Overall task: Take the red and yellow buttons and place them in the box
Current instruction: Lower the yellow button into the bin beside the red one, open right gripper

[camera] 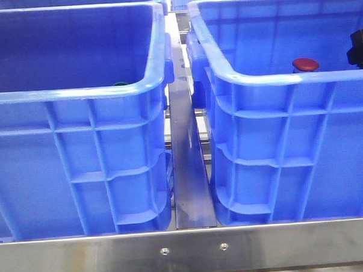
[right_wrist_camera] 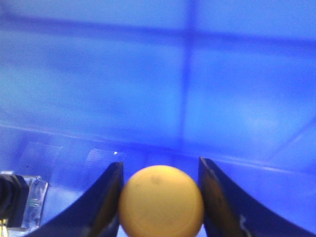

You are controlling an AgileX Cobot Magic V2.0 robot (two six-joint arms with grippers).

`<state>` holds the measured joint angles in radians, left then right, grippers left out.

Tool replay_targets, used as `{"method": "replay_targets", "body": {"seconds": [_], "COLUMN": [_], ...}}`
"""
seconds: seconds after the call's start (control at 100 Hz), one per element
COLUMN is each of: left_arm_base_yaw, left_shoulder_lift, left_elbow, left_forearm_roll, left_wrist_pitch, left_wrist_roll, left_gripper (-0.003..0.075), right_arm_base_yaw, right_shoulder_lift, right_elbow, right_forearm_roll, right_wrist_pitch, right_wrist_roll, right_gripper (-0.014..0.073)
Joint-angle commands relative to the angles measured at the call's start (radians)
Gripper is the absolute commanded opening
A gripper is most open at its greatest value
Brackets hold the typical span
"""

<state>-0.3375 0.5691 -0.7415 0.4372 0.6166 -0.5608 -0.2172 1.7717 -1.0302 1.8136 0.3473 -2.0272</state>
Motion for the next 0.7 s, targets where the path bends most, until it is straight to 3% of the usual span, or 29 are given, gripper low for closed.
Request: {"method": "replay_targets", "body": {"seconds": [0.0,0.12,0.24,0.69], "left_arm_base_yaw": [0.003,0.003,0.003,0.003], "left_shoulder_lift": [0.001,0.001,0.001,0.001], "left_elbow": [-0.027,-0.027,-0.027,-0.027], "left_forearm_roll": [0.012,0.012,0.012,0.012], "left_wrist_pitch": [-0.072,-0.072,-0.072,-0.072], "left_wrist_roll": [-0.01,-0.01,-0.01,-0.01], "left_gripper": [-0.0019,-0.0019,-0.0019,-0.0019], "right_arm_base_yaw": [-0.007,-0.007,-0.007,-0.007], "right_shoulder_lift": [-0.051,-0.058,-0.081,-0.317], "right_elbow": [0.0,0.024,0.037,0.057], "right_forearm_roll": [0.121,0.121,0.121,0.121], "right_wrist_pitch": [0.042,0.043,0.038,-0.041], "right_wrist_roll": [0.009,0.009,0.009,0.015], "right_gripper": [0.0279,0.0442,0.0528,0.0536]}}
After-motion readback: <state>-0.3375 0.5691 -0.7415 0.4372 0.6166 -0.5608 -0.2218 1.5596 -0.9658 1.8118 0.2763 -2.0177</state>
